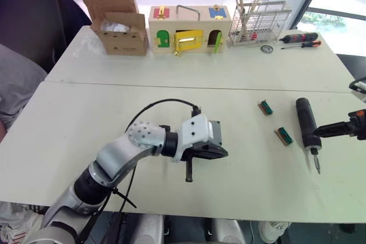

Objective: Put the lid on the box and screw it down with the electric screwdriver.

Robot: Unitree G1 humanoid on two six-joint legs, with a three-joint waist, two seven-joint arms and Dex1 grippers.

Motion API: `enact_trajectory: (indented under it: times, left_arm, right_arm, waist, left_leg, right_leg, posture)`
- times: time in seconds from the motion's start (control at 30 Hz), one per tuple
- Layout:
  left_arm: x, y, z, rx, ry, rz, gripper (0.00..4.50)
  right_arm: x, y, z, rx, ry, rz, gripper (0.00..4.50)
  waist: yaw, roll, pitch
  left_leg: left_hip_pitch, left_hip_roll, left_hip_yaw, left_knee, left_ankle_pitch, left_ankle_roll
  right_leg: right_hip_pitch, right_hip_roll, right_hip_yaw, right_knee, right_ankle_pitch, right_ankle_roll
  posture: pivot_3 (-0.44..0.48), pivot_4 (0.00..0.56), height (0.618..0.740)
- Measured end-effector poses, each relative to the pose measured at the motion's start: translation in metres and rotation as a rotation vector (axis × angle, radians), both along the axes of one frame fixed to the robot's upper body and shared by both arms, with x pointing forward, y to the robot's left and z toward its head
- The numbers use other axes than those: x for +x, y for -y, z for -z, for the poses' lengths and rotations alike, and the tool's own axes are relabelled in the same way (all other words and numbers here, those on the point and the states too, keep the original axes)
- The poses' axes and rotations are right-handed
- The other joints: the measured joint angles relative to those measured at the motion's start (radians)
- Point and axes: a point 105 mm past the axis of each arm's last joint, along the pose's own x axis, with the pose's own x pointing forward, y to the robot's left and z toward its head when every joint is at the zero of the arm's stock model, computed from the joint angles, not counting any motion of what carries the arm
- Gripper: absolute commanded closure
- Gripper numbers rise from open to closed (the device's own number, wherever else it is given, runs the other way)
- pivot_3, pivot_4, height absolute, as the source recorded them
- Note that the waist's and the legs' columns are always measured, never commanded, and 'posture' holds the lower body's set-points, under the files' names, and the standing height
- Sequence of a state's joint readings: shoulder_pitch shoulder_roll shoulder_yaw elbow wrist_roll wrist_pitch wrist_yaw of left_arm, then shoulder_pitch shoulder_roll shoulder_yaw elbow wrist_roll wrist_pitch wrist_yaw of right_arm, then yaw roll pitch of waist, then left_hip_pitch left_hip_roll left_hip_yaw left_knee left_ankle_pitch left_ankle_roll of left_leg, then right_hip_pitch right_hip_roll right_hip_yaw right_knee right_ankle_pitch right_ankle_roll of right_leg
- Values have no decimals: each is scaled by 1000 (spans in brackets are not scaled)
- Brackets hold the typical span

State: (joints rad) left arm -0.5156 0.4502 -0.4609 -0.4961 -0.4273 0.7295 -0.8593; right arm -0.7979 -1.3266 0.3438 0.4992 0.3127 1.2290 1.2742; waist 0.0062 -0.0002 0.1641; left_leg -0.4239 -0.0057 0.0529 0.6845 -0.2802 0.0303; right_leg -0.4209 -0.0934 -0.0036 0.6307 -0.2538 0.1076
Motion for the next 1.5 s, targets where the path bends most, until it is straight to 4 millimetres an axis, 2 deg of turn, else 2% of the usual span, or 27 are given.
enact_trajectory:
  times: [0.23,0.43,0.6,0.73,0.9,1.0,1.1,1.17,1.23,1.33,1.4,1.43,1.5]
  left_arm:
    - [-8,6,-1,-4,24,4,4500]
    - [-7,5,-2,5,39,-23,4500]
    - [-6,5,-1,10,35,-47,4500]
    - [-4,4,-1,10,36,-61,4500]
    - [-2,4,0,15,33,-79,4500]
    - [-1,2,0,22,27,-90,4500]
    - [4,-6,-2,29,32,-107,4500]
    - [11,-15,-2,43,31,-133,4500]
    - [20,-23,-5,41,24,-162,4500]
    - [37,-41,-11,43,17,-222,4500]
    - [45,-51,-13,48,7,-248,4500]
    - [47,-54,-13,53,-2,-250,4500]
    - [50,-59,-11,64,-20,-249,4500]
  right_arm:
    - [20,2,31,-11,-99,51,12]
    - [27,7,46,-91,-159,22,12]
    - [26,12,51,-166,-204,-33,1316]
    - [23,19,55,-220,-230,-64,2717]
    - [20,21,64,-222,-233,-85,2756]
    - [26,21,67,-201,-167,-59,2756]
    - [32,21,68,-172,-93,-4,2756]
    - [40,24,62,-168,-15,47,2756]
    - [52,26,48,-176,90,91,2756]
    - [69,26,4,-160,290,119,2756]
    - [74,13,-29,-114,426,116,2756]
    - [75,3,-41,-78,482,102,2756]
    - [76,-29,-56,29,587,60,2756]
  waist:
    - [5,0,0]
    - [5,0,0]
    - [6,0,0]
    - [7,0,0]
    - [8,-5,-2]
    - [5,-13,-7]
    - [-5,-15,-8]
    - [-18,-13,-7]
    - [-22,-7,-4]
    - [-19,6,1]
    - [-15,8,1]
    - [-13,8,1]
    - [-9,7,1]
  left_leg:
    - [-1,-1,0,0,1,-1]
    - [-1,-1,0,0,2,-4]
    - [3,-1,-1,1,2,-3]
    - [8,-2,-3,1,1,-3]
    - [14,-2,-6,0,0,-2]
    - [17,-1,-8,0,0,-2]
    - [19,-2,-7,0,-1,0]
    - [18,-6,-5,0,-1,-1]
    - [15,-9,-2,-1,0,-2]
    - [4,-10,0,-2,0,-2]
    - [-4,-9,-1,-2,2,-5]
    - [-4,-7,-1,-3,2,-5]
    - [-4,-3,-1,-3,3,-6]
  right_leg:
    - [-1,0,0,0,2,3]
    - [0,0,0,0,2,4]
    - [6,1,-1,0,2,4]
    - [12,1,-2,-2,2,3]
    - [20,1,-3,-3,1,3]
    - [26,1,-4,-8,0,-1]
    - [29,-2,-4,-14,1,-4]
    - [27,-6,-2,-15,2,-4]
    - [23,-9,-1,-14,2,-3]
    - [8,-9,-1,-9,4,1]
    - [-5,-8,-1,1,2,3]
    - [-5,-6,-2,1,2,4]
    - [-5,-3,-3,1,2,4]
  posture:
    - [0,150,731]
    - [0,150,731]
    - [0,150,731]
    - [0,150,731]
    - [0,150,731]
    - [0,150,731]
    - [0,150,731]
    - [0,150,731]
    - [0,150,731]
    - [0,150,731]
    - [0,150,731]
    - [0,150,731]
    - [0,150,731]
